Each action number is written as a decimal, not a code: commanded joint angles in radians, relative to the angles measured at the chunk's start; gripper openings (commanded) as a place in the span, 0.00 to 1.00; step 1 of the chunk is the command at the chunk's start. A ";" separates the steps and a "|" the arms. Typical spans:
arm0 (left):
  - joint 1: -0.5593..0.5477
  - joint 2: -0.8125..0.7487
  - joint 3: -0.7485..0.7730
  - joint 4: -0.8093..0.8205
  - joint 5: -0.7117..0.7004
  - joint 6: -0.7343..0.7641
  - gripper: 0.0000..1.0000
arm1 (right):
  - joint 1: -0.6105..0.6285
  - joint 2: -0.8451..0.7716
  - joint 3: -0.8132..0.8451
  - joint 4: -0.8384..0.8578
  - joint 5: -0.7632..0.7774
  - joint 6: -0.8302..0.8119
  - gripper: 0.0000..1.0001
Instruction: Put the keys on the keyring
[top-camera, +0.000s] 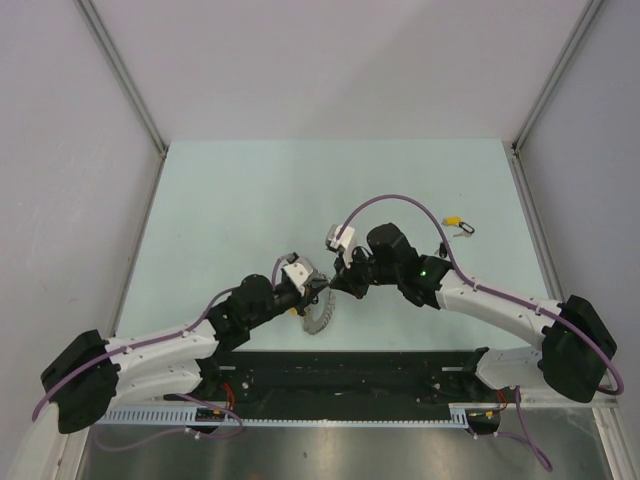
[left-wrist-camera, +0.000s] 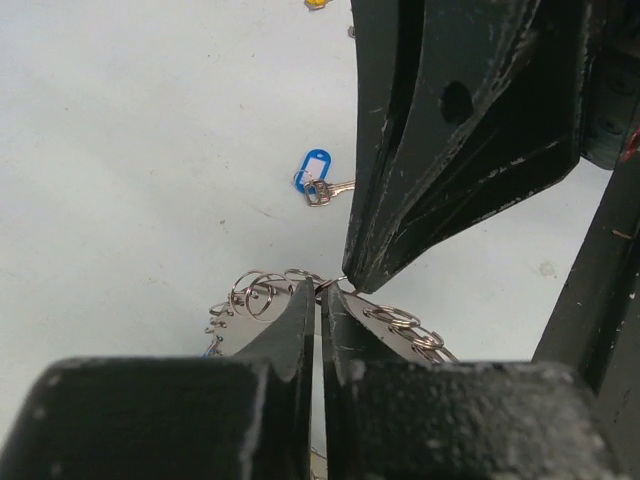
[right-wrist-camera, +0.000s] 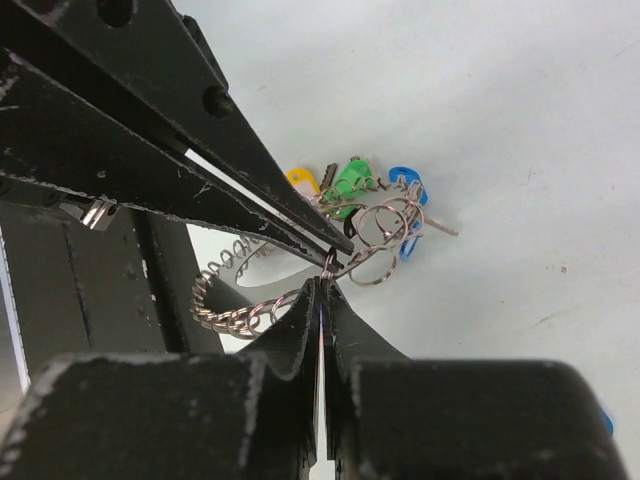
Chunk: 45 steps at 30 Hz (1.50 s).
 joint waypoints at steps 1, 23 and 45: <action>-0.005 -0.026 -0.007 0.083 -0.020 0.005 0.00 | 0.016 -0.033 0.041 0.035 0.011 0.034 0.00; -0.007 -0.062 0.006 -0.003 -0.094 -0.257 0.01 | 0.035 -0.176 -0.223 0.381 0.324 0.264 0.54; -0.005 -0.054 0.015 -0.017 -0.097 -0.279 0.00 | 0.157 -0.064 -0.378 0.759 0.552 0.222 0.44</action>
